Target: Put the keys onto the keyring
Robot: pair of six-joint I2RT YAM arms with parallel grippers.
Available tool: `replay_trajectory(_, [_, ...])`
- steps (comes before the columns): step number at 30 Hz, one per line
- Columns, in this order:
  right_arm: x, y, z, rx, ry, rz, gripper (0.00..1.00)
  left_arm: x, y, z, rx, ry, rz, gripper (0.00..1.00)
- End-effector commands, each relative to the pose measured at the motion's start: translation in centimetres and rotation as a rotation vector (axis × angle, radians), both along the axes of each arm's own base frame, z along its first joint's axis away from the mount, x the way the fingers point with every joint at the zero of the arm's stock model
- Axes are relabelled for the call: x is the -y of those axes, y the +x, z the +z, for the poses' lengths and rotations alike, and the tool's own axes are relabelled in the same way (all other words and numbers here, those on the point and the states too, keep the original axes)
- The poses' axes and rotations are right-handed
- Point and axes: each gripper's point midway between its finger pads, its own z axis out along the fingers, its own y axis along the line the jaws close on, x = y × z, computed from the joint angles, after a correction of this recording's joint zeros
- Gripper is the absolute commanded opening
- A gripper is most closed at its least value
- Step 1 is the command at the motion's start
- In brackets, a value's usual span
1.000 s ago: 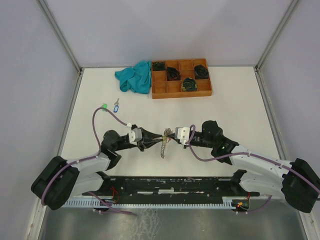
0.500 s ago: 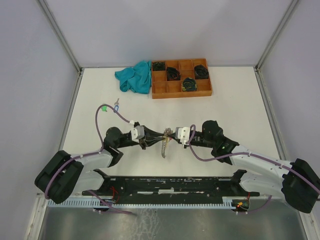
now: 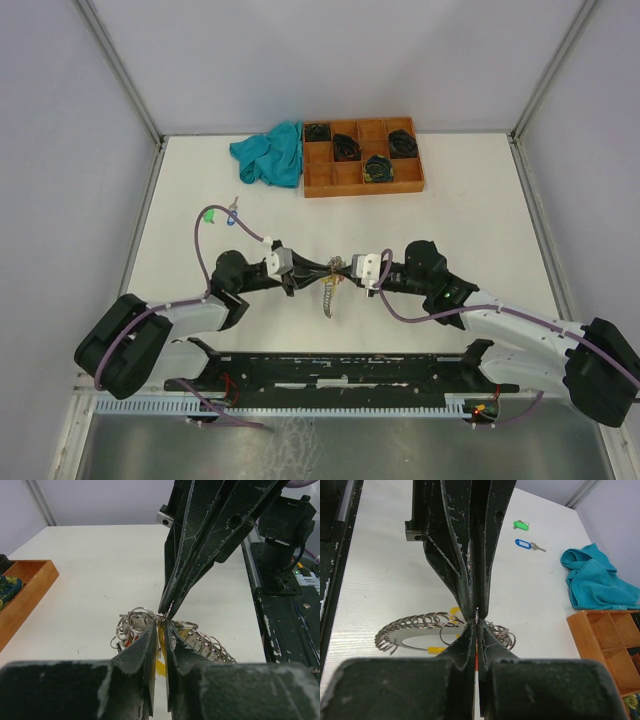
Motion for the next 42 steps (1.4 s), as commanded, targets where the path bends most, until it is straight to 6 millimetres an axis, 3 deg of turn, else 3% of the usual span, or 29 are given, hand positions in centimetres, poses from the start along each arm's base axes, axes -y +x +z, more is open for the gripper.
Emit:
replay_trajectory(1, [-0.6, 0.0, 4.4, 0.079, 0.112, 0.024, 0.01, 0.5, 0.1, 1.6, 0.051, -0.028, -0.032, 0.14])
replay_trajectory(7, [-0.5, -0.1, 3.5, 0.049, 0.073, 0.027, 0.01, 0.5, -0.2, 1.7, 0.060, -0.017, -0.047, 0.03])
replay_trajectory(12, [-0.1, 0.3, 2.9, 0.017, 0.042, -0.017, 0.01, 0.4, -0.1, 1.7, 0.060, 0.008, -0.041, 0.03])
replay_trajectory(22, [1.8, 2.0, 0.9, -0.075, -0.072, -0.172, 0.21, -0.5, 1.5, 0.2, 0.009, 0.146, 0.075, 0.03])
replay_trajectory(28, [3.0, 3.0, -0.2, -0.140, -0.090, -0.287, 0.38, -0.3, 2.1, -1.0, -0.015, 0.213, 0.096, 0.03])
replay_trajectory(37, [2.5, 3.5, -1.4, -0.232, -0.046, -0.325, 0.50, -0.1, 2.1, -1.9, -0.047, 0.230, 0.088, 0.03])
replay_trajectory(42, [1.1, 2.6, -1.8, -0.178, 0.006, -0.208, 0.56, 0.1, 1.7, -1.7, -0.034, 0.225, 0.068, 0.03])
